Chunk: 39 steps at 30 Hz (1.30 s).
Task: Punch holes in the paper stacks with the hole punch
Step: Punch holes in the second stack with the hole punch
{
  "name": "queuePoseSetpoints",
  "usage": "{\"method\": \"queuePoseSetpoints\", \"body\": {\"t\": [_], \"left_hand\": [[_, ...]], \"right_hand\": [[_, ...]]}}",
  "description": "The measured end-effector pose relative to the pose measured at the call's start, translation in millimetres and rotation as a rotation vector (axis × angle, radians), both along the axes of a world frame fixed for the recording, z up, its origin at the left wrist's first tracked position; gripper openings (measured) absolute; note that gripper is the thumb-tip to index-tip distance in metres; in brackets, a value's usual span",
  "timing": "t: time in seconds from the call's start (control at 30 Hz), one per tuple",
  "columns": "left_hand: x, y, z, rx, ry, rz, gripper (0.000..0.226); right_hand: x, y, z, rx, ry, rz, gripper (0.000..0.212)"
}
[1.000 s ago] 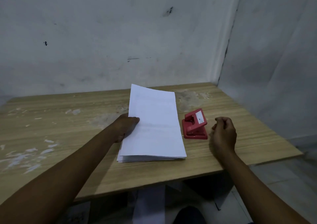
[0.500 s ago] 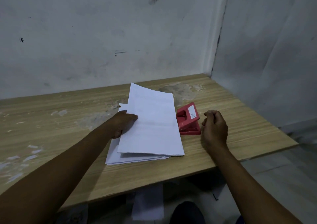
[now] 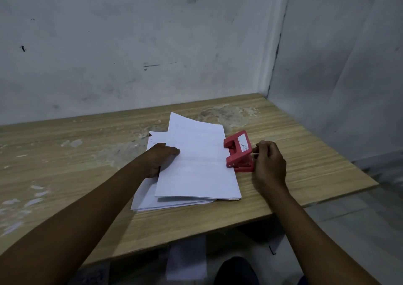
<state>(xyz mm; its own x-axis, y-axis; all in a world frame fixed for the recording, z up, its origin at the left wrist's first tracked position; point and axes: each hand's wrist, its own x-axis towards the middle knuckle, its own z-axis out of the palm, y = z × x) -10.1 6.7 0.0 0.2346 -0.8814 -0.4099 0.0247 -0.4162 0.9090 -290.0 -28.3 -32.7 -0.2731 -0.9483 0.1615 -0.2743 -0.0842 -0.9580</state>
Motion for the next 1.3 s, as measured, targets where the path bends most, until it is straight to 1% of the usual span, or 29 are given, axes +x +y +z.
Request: {"method": "queuePoseSetpoints", "body": {"t": [0.2,0.4,0.7,0.93,1.3], "left_hand": [[-2,-5,0,0.016,-0.003,-0.011,0.03],[-3,-7,-2,0.03,0.009,-0.028,0.031],[-6,-11,-5,0.031,0.051,-0.053,0.031],[-5,-11,-8,0.031,0.065,-0.054,0.03],[-7,-11,-13,0.018,0.024,-0.029,0.024]], "right_hand": [[0,0,0,0.037,0.103,0.011,0.035],[-1,-1,-1,0.044,0.16,0.023,0.039],[-1,-2,-2,0.064,0.198,0.032,0.04],[0,-3,-5,0.063,0.223,0.03,0.043],[0,-2,-4,0.075,0.244,0.033,0.046]]}}
